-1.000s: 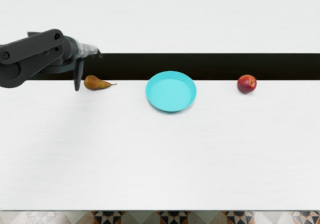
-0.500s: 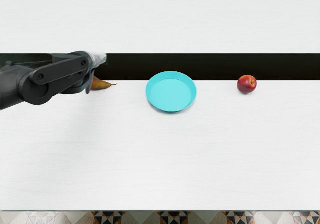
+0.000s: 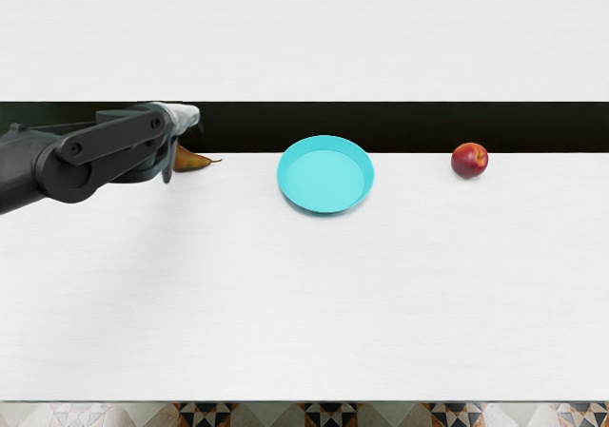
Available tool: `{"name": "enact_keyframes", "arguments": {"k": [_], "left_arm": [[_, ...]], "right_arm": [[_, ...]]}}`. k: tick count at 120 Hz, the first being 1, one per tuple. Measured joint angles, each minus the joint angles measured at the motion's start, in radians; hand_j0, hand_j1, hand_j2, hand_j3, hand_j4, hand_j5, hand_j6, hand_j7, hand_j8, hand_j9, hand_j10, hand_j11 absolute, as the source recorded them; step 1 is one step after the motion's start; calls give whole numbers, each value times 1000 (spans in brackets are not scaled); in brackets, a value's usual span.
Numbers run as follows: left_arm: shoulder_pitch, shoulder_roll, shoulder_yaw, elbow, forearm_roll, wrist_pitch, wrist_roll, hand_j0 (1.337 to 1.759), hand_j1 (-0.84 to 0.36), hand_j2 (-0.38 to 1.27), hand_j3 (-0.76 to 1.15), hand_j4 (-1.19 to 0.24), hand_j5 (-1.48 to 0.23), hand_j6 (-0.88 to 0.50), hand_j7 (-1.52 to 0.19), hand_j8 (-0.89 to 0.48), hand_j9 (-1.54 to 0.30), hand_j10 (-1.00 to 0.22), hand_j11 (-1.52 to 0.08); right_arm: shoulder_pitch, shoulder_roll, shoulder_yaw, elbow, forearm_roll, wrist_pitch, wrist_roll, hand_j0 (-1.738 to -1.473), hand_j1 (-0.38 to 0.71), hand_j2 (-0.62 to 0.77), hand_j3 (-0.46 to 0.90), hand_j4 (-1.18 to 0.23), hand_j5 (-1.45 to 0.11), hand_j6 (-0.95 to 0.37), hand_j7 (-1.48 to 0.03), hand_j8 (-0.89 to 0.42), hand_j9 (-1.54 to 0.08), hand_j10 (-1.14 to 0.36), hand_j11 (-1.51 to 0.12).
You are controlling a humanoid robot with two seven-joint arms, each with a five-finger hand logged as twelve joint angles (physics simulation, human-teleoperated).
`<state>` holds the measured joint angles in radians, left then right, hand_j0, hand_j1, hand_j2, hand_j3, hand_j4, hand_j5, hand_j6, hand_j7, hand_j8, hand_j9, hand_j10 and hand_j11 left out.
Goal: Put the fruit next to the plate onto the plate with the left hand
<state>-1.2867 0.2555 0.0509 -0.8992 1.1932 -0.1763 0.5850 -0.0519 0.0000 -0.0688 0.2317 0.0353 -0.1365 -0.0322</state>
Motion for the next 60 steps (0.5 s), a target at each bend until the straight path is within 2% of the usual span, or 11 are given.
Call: {"name": "enact_keyframes", "arguments": {"k": [14,34,60], "left_arm": [[0,-27,14,46,0,13,-35,1658,-3,61,0,-298,-384,-299,-384,-298,-384,-297,-384],[1,-27,31,80,-1,14,-62,1658,-7,62,0,-301,-388,-301,-388,-301,-388,-300,-388],[4,-49,50,89,-4,14,-75,1658,-22,64,0,-312,-404,-313,-403,-313,-403,-312,-403]], "right_arm": [[0,0,0,0,0,0,0,-1658,-314,-6,0,-29,-38,-29,-38,-29,-38,-29,-38],[-1,0,0,0,0,0,0,-1658,-314,-6,0,-29,-38,-29,-38,-29,-38,-29,-38],[-4,0,0,0,0,0,0,-1658,-314,-6,0,-29,-38,-29,-38,-29,-38,-29,-38]]}}
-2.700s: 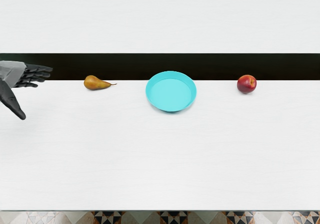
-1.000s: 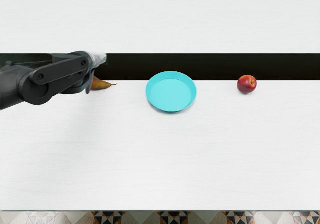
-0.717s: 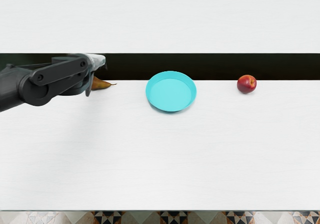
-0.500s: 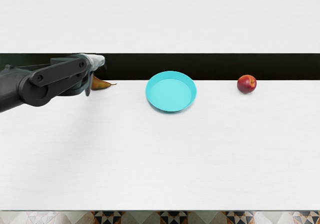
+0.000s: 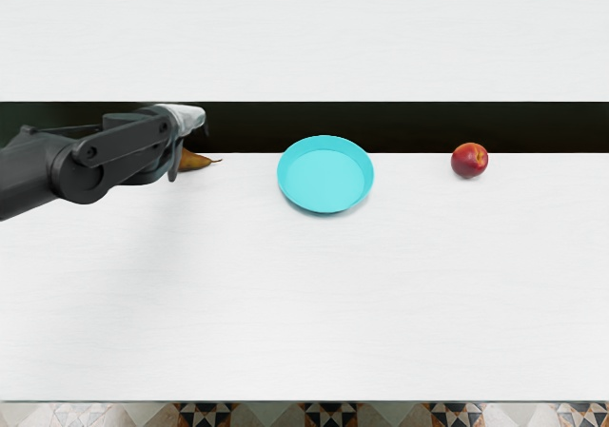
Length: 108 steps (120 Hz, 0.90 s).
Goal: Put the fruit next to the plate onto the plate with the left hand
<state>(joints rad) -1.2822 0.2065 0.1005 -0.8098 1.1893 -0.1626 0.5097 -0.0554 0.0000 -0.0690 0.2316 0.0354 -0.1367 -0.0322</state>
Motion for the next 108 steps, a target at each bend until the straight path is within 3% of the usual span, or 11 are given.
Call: {"name": "enact_keyframes", "arguments": {"k": [108], "left_arm": [[14,-1,10,16,-23,0,-1,1658,-240,101,0,-493,-640,-494,-640,-494,-640,-493,-640]], "right_arm": [[-1,0,2,0,1,0,0,-1658,-314,-6,0,-29,-38,-29,-38,-29,-38,-29,-38]]}}
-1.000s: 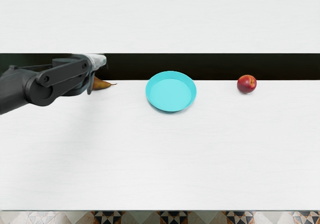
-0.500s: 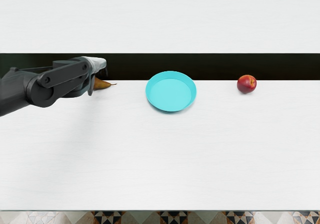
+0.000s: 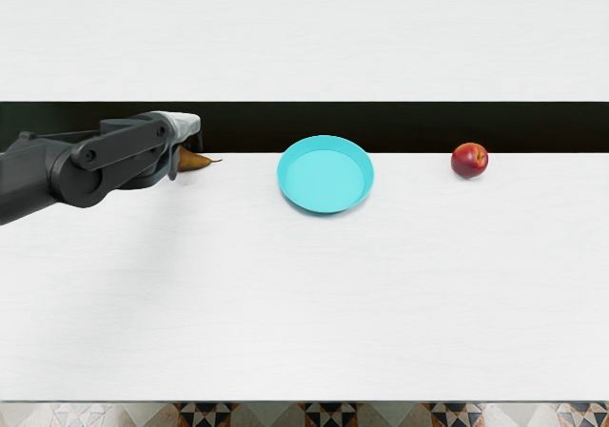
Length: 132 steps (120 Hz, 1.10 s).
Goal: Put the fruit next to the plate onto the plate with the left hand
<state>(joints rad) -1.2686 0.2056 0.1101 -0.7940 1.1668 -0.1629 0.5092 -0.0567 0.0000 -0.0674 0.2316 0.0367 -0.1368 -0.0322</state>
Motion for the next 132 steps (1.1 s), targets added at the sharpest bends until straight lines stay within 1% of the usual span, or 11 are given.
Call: {"name": "enact_keyframes", "arguments": {"k": [23,49,53,61,66,72,83,92,102,111,132], "left_arm": [[5,0,15,-1,3,6,0,1657,-298,145,0,-566,-702,-554,-713,-558,-721,-555,-720],[7,-3,24,0,5,8,3,1655,-307,224,0,-618,-768,-570,-788,-569,-804,-610,-803],[6,-3,25,-1,6,7,4,1655,-305,239,0,-610,-777,-593,-751,-542,-818,-620,-816],[9,-4,27,-3,8,8,6,1655,-332,257,11,-627,-758,-517,-861,-546,-847,-641,-845],[9,-4,29,-7,12,6,9,1659,-345,274,-3,-583,-819,-487,-905,-542,-864,-653,-862],[6,-4,31,-13,15,2,13,1659,-346,319,-110,-577,-806,-488,-889,-512,-880,-664,-877],[-1,-5,29,-31,7,2,26,1657,-349,330,-68,-607,-838,-532,-894,-504,-899,-662,-896],[-6,3,28,-64,2,0,48,1656,-353,326,-47,-609,-870,-536,-909,-497,-913,-652,-906],[-21,8,25,-95,-2,-5,73,1656,-345,329,-31,-611,-896,-542,-919,-495,-925,-657,-916],[-64,42,22,-123,-28,-26,88,1656,-352,328,-22,-622,-917,-541,-925,-484,-930,-651,-920],[-138,37,20,-159,-86,-47,99,1656,-367,385,-9,-613,-941,-539,-931,-500,-934,-636,-923]], "right_arm": [[0,0,0,0,0,0,0,-1658,-314,-6,0,-29,-38,-29,-38,-29,-38,-29,-38],[0,0,0,0,0,0,0,-1658,-314,-6,0,-29,-38,-29,-38,-29,-38,-29,-38],[0,0,0,0,0,0,0,-1658,-314,-6,0,-29,-38,-29,-38,-29,-38,-29,-38],[0,0,0,0,0,0,0,-1658,-314,-6,0,-29,-38,-29,-38,-29,-38,-29,-38],[0,0,0,0,0,0,0,-1658,-314,-6,0,-29,-38,-29,-38,-29,-38,-29,-38],[0,0,0,0,0,0,0,-1658,-314,-6,0,-29,-38,-29,-38,-29,-38,-29,-38],[0,0,0,0,0,0,0,-1658,-314,-6,0,-29,-38,-29,-38,-29,-38,-29,-38],[0,0,0,0,0,0,0,-1658,-314,-6,0,-29,-38,-29,-38,-29,-38,-29,-38],[0,0,0,0,0,0,0,-1658,-314,-6,0,-29,-38,-29,-38,-29,-38,-29,-38],[0,0,1,0,0,0,0,-1658,-314,-6,0,-29,-38,-29,-38,-29,-38,-29,-38],[0,0,1,0,0,0,0,-1658,-314,-6,0,-29,-38,-29,-38,-29,-38,-29,-38]]}}
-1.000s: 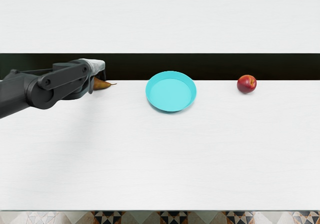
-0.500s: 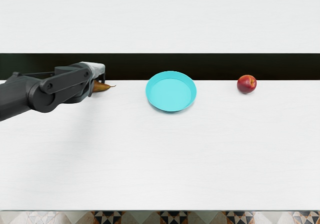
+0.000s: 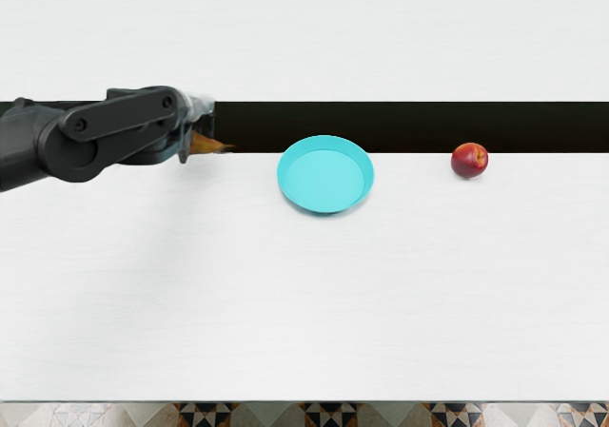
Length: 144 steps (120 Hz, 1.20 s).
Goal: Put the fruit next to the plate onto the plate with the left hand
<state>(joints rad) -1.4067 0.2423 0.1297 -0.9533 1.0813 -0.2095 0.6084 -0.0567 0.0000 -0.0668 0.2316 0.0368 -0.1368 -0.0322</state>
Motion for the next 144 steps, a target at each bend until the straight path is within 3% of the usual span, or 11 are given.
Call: {"name": "enact_keyframes", "arguments": {"k": [39,91,114,144], "left_arm": [[-73,-60,-10,-13,-88,-2,3,1657,-388,445,-2,-652,-960,-550,-930,-502,-927,-622,-923],[-59,-238,-73,17,-99,21,3,1657,-407,478,0,-638,-971,-531,-955,-489,-935,-616,-930],[-41,-242,-68,62,-89,31,0,1657,-395,458,0,-648,-957,-533,-951,-493,-928,-615,-927],[-48,-242,-8,63,-87,20,-114,1657,-369,426,0,-674,-939,-562,-927,-522,-923,-637,-917]], "right_arm": [[0,0,0,0,0,0,0,-1658,-314,-6,0,-29,-38,-29,-38,-29,-38,-29,-38],[0,0,1,0,0,0,0,-1658,-314,-6,0,-29,-38,-29,-38,-29,-38,-29,-38],[0,0,1,0,0,0,0,-1658,-314,-6,0,-29,-38,-29,-38,-29,-38,-29,-38],[0,0,1,0,0,0,0,-1658,-314,-6,0,-29,-38,-29,-38,-29,-38,-29,-38]]}}
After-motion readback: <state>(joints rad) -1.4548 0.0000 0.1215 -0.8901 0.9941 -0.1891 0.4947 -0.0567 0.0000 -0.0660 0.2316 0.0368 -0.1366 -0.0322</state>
